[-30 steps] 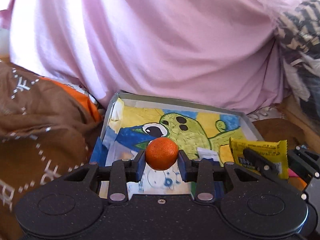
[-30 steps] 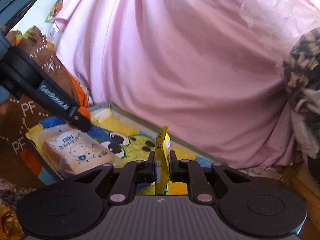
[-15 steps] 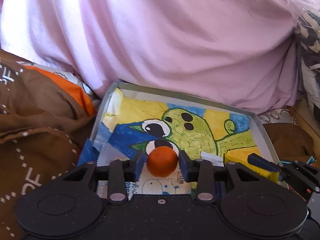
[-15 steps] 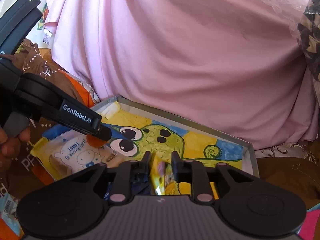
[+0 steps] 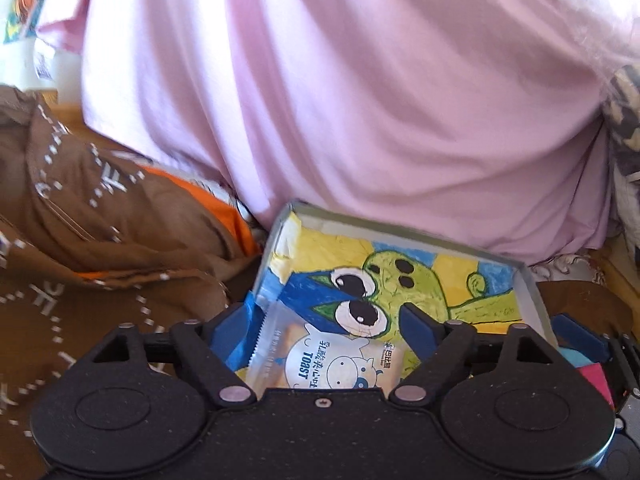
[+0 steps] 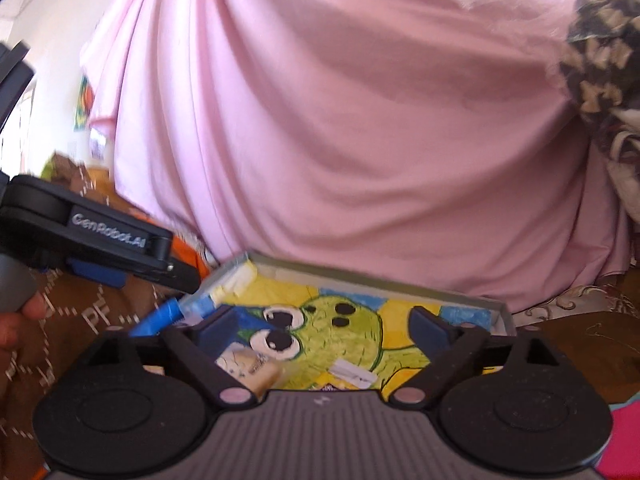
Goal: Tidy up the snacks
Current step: 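Carry both items over the tray and open both tools to drop them in, then withdraw both open tools from the tray back to the snack pile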
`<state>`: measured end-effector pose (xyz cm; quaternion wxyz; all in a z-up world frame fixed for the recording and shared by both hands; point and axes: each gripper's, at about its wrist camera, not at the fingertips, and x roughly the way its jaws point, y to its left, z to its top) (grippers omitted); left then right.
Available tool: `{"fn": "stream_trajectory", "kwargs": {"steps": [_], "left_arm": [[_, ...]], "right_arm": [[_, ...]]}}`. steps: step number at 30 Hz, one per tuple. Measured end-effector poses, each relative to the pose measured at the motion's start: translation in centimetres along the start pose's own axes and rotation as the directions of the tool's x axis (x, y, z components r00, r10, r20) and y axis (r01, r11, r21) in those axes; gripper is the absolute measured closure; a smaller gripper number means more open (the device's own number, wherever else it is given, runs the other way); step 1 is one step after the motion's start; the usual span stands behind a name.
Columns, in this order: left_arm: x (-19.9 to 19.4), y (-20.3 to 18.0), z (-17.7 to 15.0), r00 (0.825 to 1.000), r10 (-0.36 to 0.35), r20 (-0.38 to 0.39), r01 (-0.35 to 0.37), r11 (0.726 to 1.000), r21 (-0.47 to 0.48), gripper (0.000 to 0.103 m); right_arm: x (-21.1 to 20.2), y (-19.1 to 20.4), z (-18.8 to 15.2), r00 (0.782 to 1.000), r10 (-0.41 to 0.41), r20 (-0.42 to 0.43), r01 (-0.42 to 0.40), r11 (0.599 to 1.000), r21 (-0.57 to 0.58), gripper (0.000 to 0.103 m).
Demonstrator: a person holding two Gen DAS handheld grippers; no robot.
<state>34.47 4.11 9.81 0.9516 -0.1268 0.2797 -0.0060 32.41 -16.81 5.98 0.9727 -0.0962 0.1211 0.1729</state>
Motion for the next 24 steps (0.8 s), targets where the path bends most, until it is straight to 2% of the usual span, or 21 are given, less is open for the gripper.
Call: {"fn": "stream_trajectory", "kwargs": {"steps": [5,10,15,20,24], "left_arm": [[-3.6,0.0,0.0,0.997,0.017,0.077,-0.019,0.999,0.028,0.007],[-7.0,0.0,-1.4,0.99,-0.004,0.138,-0.004,0.999,0.053,0.006],[-10.2,0.2,-4.0,0.98,-0.016,0.199,0.001,0.997,0.073,0.003],[-13.2,0.2,-7.8,0.975,-0.023,0.221,-0.005,0.992,0.126,0.002],[-14.9,0.5,-10.9,0.977,-0.031,0.209,-0.001,0.989,0.149,0.002]], "right_arm": [[-3.6,0.2,0.6,0.998,-0.015,0.069,0.014,1.0,0.011,0.0],[-7.3,1.0,0.7,0.994,-0.046,0.103,0.044,0.999,0.022,0.0],[-11.4,2.7,-0.6,0.988,-0.077,0.131,0.076,0.997,0.01,0.0],[-15.3,3.9,-2.2,0.992,-0.076,0.105,0.072,0.997,0.033,0.0],[-17.8,4.5,-3.5,0.994,-0.09,0.069,0.088,0.996,0.024,0.0]]}}
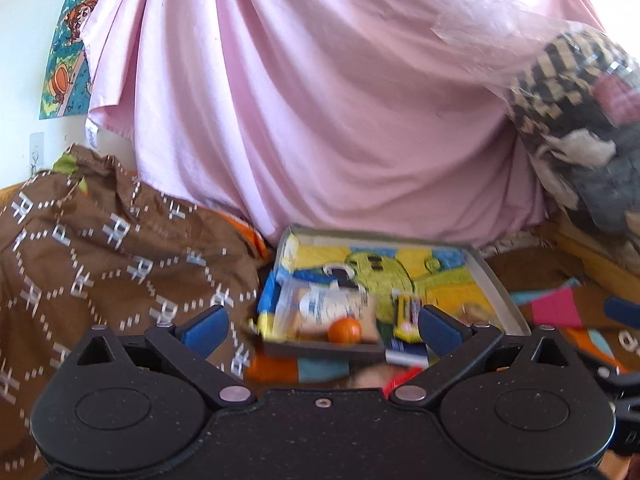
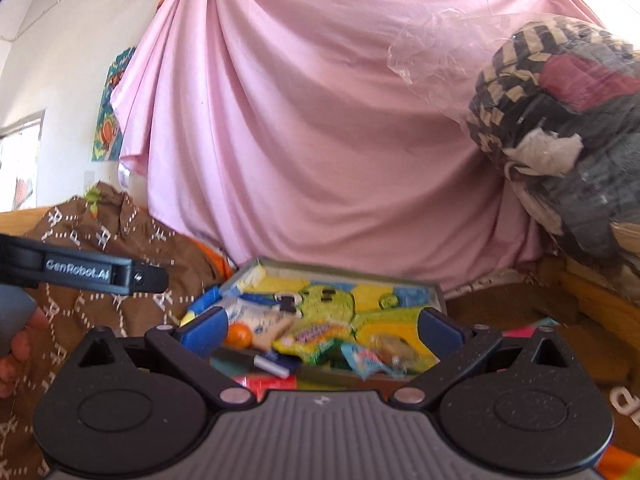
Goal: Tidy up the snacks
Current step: 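Withdraw both open tools from the tray back to the snack pile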
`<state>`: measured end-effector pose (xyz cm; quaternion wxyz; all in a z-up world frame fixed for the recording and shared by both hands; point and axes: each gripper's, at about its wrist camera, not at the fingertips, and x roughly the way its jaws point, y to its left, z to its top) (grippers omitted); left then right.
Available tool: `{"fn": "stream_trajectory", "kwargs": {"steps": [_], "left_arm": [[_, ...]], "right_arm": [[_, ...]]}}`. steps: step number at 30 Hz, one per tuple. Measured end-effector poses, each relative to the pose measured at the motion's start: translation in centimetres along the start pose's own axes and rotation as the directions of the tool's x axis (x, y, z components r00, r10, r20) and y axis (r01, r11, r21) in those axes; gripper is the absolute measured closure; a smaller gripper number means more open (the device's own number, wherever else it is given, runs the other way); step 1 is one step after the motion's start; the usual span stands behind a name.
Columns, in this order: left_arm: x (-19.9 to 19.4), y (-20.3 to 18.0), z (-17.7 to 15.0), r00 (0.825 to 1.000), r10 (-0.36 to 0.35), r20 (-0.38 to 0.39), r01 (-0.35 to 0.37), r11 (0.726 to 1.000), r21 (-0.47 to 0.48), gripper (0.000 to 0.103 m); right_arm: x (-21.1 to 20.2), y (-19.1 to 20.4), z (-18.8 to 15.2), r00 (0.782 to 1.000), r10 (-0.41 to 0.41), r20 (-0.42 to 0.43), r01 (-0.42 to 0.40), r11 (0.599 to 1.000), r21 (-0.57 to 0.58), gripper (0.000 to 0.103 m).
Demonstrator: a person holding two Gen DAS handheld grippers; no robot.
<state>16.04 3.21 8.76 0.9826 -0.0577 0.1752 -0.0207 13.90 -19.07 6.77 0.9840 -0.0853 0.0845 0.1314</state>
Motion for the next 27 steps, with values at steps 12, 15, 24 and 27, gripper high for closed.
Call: {"fn": "stream_trajectory", "kwargs": {"steps": [12,15,24,27], "left_arm": [[-3.3,0.3,-6.7,0.994,-0.038,-0.107,0.048,0.995,0.09,0.002],[-3.4,0.5,-7.9,0.989,-0.045,-0.138,0.06,0.993,0.105,0.002],[-2.5,0.4,-10.7,0.965,-0.031,-0.261,0.079,0.981,0.176,0.002],[-2.2,0.2,-11.0,0.959,-0.032,-0.281,0.088,0.978,0.19,0.003]], "right_arm": [[-5.1,0.7,-6.0,0.975,-0.024,-0.221,0.026,1.0,0.006,0.0],[-5.4,1.0,-7.2,0.962,-0.027,-0.272,0.034,0.999,0.022,0.0],[-3.8,2.2,-9.2,0.912,-0.009,-0.411,0.02,1.0,0.024,0.0],[-3.3,2.4,-9.8,0.898,-0.005,-0.44,0.021,0.999,0.03,0.0]]}}
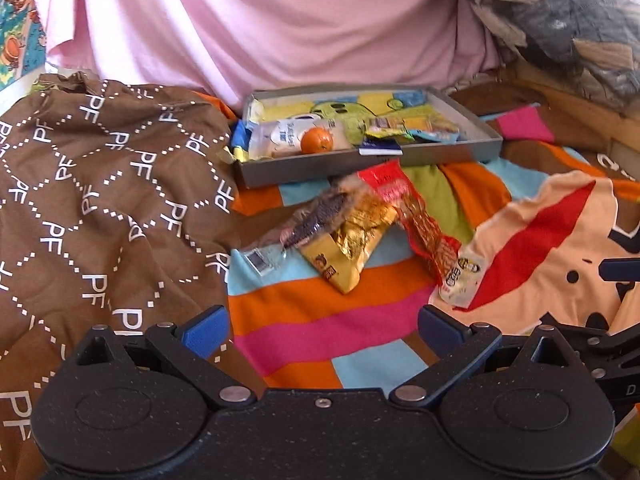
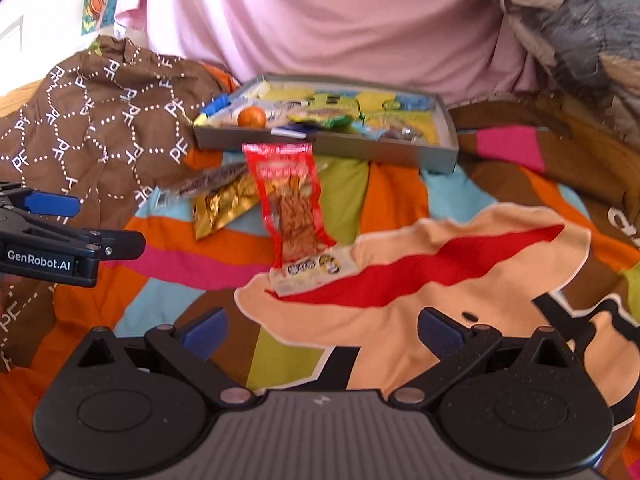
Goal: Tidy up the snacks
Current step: 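Withdraw both open tools from the tray back to the snack pile, then move the right tool down to the red sausage packet while the left tool approaches the dark jerky packet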
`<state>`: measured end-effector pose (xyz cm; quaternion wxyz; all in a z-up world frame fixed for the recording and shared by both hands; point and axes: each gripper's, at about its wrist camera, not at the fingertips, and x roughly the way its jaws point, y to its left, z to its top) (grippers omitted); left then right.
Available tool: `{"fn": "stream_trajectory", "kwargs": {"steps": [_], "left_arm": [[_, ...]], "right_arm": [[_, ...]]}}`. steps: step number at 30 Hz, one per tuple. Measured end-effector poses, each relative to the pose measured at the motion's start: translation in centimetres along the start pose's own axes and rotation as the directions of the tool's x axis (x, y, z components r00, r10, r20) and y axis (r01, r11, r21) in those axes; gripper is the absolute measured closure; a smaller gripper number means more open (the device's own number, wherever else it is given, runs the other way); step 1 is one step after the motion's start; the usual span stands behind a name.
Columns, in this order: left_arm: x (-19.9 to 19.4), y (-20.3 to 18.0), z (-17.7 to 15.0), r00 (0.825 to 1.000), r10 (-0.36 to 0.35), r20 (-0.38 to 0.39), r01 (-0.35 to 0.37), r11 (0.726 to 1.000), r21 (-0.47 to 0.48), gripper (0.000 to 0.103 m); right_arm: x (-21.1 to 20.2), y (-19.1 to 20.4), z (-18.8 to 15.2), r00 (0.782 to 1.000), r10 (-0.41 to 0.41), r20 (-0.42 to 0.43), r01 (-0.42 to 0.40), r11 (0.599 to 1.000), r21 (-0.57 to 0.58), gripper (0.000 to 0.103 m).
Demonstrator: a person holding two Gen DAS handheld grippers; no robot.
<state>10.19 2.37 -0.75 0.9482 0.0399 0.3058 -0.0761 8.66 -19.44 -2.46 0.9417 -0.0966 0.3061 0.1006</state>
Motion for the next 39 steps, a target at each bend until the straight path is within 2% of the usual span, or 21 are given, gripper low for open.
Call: {"fn": "stream_trajectory", "kwargs": {"steps": [17,29,35,39], "left_arm": [[2.3,0.9,0.2,0.999,-0.024,-0.039,0.024,1.0,0.005,0.003],[4.4,3.6,1.5,1.0,-0.004,-0.022,0.002,0.996,-0.092,0.003],[5.3,5.5,2.6,0.998,-0.057,0.01,0.058,0.986,-0.159,0.002],[6.1,6.2,3.1,0.995,-0.09,0.05,0.097,0.985,-0.143,0.002]], "right_arm": [[3.1,-0.2,0.4,0.996,-0.004,-0.086,0.007,0.999,0.032,0.0],[6.1,0.6,1.7,0.995,0.009,-0.1,-0.011,1.0,-0.025,0.0],[7.9,0.1,3.2,0.993,0.054,-0.102,-0.057,0.998,-0.026,0.0],[8.8,0.1,3.8,0.99,0.102,-0.094,-0.108,0.993,-0.056,0.0]]}}
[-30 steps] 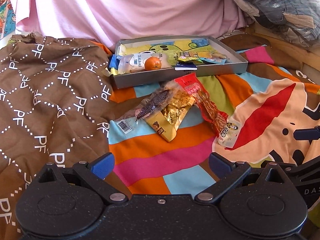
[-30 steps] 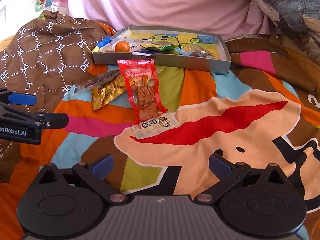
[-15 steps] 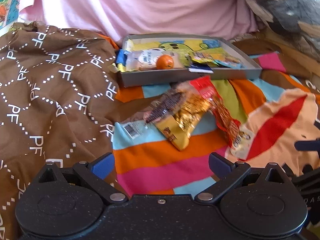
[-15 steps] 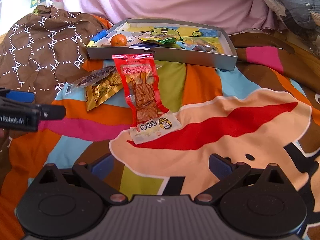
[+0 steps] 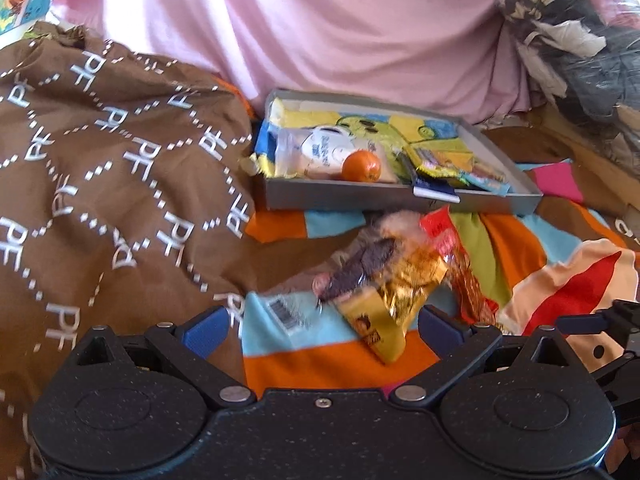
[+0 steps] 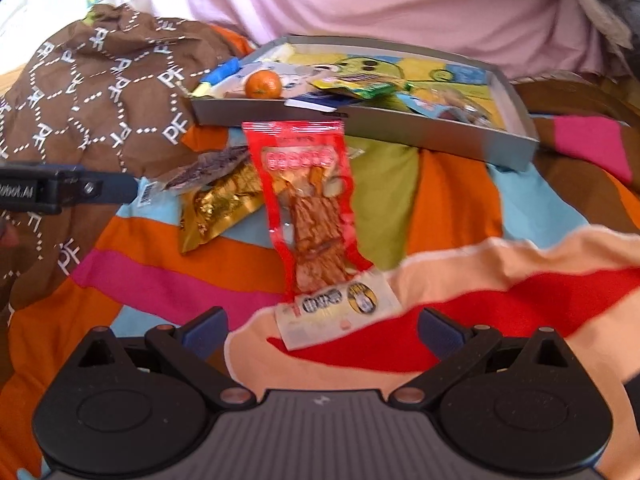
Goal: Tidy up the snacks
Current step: 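Move the right tool down to the red sausage packet while the left tool approaches the dark jerky packet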
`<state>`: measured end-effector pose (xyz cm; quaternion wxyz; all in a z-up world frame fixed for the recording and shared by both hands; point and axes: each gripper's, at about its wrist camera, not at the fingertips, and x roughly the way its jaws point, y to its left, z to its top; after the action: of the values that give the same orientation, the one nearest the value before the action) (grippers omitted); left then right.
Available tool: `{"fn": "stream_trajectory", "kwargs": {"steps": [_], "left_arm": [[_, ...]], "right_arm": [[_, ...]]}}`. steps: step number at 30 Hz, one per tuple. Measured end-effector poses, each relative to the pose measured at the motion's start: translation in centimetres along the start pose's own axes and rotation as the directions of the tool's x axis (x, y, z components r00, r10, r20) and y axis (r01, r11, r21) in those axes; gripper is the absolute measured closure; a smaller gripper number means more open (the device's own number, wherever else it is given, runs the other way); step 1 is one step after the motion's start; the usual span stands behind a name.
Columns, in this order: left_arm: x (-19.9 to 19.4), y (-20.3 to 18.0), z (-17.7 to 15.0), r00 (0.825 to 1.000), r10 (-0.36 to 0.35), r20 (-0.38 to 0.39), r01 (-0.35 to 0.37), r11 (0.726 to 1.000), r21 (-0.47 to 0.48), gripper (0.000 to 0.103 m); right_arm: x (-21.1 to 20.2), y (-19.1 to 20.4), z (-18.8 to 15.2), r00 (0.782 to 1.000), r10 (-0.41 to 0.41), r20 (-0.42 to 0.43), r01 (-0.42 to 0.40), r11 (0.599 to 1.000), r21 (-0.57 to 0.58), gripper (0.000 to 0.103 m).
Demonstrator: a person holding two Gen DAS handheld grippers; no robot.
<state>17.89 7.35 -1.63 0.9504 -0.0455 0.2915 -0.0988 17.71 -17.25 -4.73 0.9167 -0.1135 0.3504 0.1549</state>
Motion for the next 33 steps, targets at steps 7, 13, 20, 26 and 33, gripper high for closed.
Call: {"fn": "stream_trajectory", "kwargs": {"steps": [7,13,20,26,33], "left_arm": [[2.5,0.4,0.9,0.996,-0.088,0.019,0.086,0.992,0.092,0.002],[4.9,2.6,2.4,0.979,-0.201,0.027,0.199,0.977,0.078,0.002],[6.3,2.8,2.5,0.965,-0.264,0.005,0.26,0.953,0.156,0.002],[7.6,2.7,1.7,0.966,-0.256,-0.039,0.259,0.946,0.197,0.002],[8.8,3.3,1.8,0.954,-0.277,-0.117,0.296,0.934,0.201,0.006]], "right_arm": [[1.5,0.3,1.5,0.999,0.038,0.031,-0.034,0.992,-0.118,0.0],[3.0,-0.5,2.9,0.995,0.086,0.06,-0.076,0.985,-0.157,0.0],[4.7,-1.5,4.0,0.994,0.104,0.041,-0.097,0.985,-0.146,0.011],[5.6,-1.4,3.8,0.992,0.124,0.028,-0.12,0.985,-0.123,0.017],[5.9,-1.6,3.6,0.989,0.143,0.044,-0.141,0.989,-0.048,0.021]]}}
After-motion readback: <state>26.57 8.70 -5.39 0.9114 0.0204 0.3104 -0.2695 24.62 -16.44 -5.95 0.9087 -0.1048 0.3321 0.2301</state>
